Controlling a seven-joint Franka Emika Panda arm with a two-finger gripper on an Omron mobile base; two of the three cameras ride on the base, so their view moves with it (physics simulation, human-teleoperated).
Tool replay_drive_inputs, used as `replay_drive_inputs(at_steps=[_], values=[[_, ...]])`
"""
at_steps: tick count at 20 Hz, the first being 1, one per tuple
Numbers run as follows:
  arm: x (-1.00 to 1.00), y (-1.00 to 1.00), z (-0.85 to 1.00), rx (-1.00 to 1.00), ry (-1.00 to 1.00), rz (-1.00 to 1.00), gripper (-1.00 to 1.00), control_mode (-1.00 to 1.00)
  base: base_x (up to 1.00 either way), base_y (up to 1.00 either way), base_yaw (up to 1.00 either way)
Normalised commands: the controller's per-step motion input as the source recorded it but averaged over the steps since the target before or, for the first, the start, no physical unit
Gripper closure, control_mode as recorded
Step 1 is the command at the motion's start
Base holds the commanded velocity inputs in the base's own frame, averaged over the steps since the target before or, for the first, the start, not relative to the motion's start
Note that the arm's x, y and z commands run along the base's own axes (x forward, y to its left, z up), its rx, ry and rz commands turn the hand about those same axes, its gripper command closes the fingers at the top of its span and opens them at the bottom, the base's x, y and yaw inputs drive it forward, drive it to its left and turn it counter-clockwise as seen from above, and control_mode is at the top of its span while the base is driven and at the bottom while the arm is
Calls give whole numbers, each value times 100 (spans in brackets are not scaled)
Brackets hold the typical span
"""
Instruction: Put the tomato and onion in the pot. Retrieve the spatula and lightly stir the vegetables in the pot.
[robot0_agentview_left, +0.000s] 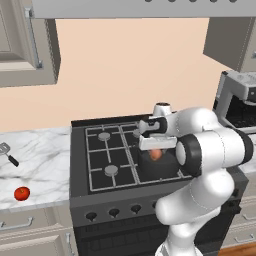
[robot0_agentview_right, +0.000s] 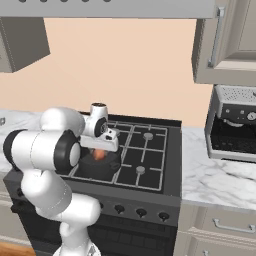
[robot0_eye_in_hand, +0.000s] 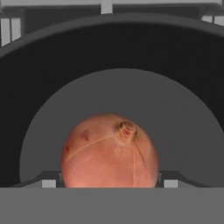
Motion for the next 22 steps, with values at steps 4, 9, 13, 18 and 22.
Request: replay_drive_inputs(at_steps=[4, 9, 13, 18, 22], values=[[2, 0, -5, 0, 0, 0, 100, -100, 0, 0, 0], [-2, 0, 0, 0, 0, 0, -100, -100, 0, 0, 0], [0, 0, 0, 0, 0, 0, -100, -100, 0, 0, 0], [-11, -2, 19, 0, 0, 0, -100, -100, 0, 0, 0], [-24, -4, 39, 0, 0, 0, -100, -100, 0, 0, 0]])
